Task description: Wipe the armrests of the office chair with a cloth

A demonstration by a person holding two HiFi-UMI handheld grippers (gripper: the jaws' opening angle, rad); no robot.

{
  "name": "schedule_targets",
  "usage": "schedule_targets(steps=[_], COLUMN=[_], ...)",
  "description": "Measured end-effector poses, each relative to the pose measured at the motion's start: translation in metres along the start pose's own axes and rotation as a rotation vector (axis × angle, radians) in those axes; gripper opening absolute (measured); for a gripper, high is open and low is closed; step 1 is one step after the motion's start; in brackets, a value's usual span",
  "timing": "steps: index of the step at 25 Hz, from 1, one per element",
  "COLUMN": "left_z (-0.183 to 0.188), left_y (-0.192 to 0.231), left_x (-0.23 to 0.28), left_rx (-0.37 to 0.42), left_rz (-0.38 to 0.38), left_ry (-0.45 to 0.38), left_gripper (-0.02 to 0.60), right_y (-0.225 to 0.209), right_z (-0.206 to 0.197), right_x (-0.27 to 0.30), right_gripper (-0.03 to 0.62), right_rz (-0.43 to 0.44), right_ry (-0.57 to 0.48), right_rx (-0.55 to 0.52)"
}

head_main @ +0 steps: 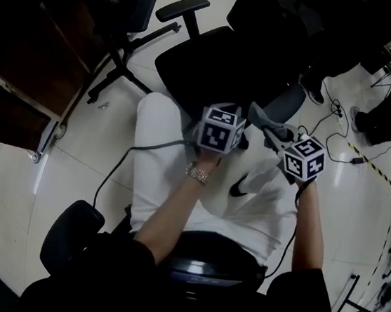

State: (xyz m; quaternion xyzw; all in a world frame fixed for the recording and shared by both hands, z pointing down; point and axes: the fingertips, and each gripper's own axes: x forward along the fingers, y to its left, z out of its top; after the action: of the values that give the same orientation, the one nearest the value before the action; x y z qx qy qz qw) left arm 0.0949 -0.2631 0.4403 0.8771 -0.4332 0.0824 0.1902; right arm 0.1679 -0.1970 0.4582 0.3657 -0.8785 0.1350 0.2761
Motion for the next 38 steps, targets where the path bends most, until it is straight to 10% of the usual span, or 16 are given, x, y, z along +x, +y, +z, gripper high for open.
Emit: schedule_targets(steps=[7,12,24,38], left_z=[-0.002,0.0,-0.003,0.003], left_y=[-0.004,-0.01,-0.007,-0.009], left_x=[-0.001,0.001,0.003,-0.006], left_rx=[0.002,0.007,0.005,0.005], left_rz=[-0.002,-0.007,-0.009,-0.016], left_ry=[0.003,-0.001,0.006,-0.004], left_gripper=[-0.006,-0.006,-0.008,-0.006], right_y=[-0.188,-0.264,-0.169,-0.005], right_z=[0.021,-0.019,-0.051,-0.002], right_x=[-0.053,-0.037,-0.024,0.004], right_gripper=[0.026,0.026,0.023,0.025], right_rz=[-0.474,-0.645,-0.564,-0.192], right_ry=[-0.154,-0.014,0.011,-0.155], right_rx=[0.23,0.317,0.368,0.471])
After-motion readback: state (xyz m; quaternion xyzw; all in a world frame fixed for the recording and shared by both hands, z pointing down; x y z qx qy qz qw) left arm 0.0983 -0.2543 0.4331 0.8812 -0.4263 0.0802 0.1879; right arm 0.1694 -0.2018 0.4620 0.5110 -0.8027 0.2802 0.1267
